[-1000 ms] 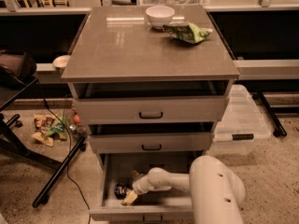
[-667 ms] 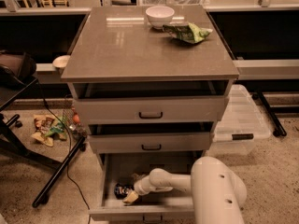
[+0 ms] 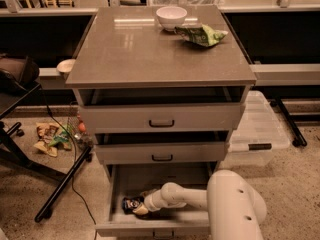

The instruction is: Pick pepsi can from bottom drawer and place on counter

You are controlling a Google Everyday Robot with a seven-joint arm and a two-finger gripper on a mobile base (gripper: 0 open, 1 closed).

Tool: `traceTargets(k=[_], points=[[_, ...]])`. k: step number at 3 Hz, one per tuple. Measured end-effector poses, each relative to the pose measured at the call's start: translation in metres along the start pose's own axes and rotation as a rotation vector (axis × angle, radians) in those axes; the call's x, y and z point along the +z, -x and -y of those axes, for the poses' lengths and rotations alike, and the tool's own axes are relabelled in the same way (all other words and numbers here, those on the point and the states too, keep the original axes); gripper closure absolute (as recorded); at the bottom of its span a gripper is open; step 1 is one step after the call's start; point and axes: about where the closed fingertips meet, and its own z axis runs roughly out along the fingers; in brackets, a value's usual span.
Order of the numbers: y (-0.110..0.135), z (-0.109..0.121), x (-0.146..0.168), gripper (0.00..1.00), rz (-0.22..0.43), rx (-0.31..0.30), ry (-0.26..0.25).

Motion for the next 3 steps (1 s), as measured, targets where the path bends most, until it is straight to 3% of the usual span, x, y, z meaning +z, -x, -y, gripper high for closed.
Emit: traceTargets(k=[1,2,3], points=[[0.010,-0.012,-0.026,0.88,0.062,-0.023,0.009],[0.021,-0.023,-0.086,1.00,0.150,-0.049,-0.009],[-0.005,-0.016,-0.119,1.00,0.165,-0.003,-0.062]])
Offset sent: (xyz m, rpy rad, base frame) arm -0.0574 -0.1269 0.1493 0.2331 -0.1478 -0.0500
